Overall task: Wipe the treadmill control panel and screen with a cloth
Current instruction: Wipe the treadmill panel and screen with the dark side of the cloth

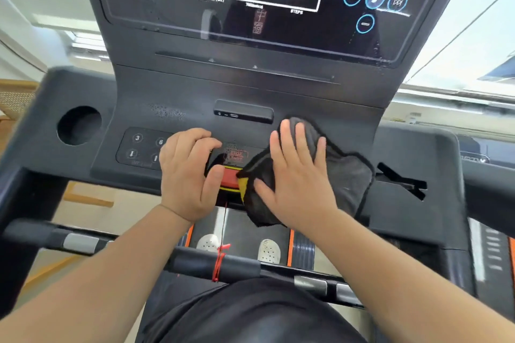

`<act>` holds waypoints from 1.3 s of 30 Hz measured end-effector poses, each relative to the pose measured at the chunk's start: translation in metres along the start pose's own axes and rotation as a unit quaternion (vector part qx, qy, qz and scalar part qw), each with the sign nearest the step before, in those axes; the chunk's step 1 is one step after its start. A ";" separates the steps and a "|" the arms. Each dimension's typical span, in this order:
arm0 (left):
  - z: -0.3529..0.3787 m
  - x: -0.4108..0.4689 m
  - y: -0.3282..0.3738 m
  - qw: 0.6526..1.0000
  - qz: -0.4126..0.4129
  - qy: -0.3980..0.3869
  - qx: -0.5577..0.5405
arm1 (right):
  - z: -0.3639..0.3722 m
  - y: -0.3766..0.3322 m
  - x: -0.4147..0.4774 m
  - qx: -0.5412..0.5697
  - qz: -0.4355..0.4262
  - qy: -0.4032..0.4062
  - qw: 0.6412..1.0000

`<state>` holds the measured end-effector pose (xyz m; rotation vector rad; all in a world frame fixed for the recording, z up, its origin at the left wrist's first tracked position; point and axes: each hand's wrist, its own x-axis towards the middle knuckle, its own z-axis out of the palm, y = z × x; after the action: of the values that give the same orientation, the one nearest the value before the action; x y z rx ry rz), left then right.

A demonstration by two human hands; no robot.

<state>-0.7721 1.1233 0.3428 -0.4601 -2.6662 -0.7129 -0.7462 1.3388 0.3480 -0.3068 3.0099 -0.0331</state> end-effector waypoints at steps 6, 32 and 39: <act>-0.031 -0.017 -0.040 0.998 0.055 -0.023 -0.020 | 0.009 0.032 -0.038 -0.045 -0.046 0.018 0.998; -0.082 -0.004 -0.164 0.973 0.006 -0.209 0.097 | -0.008 -0.070 0.020 0.041 0.248 -0.013 0.968; -0.082 -0.004 -0.162 0.974 0.001 -0.211 0.087 | -0.007 -0.156 0.048 -0.013 0.124 -0.041 0.991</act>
<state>-0.8125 0.9457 0.3410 -0.6253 -3.0868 -0.4079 -0.7622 1.1768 0.3546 0.0634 2.9441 0.0390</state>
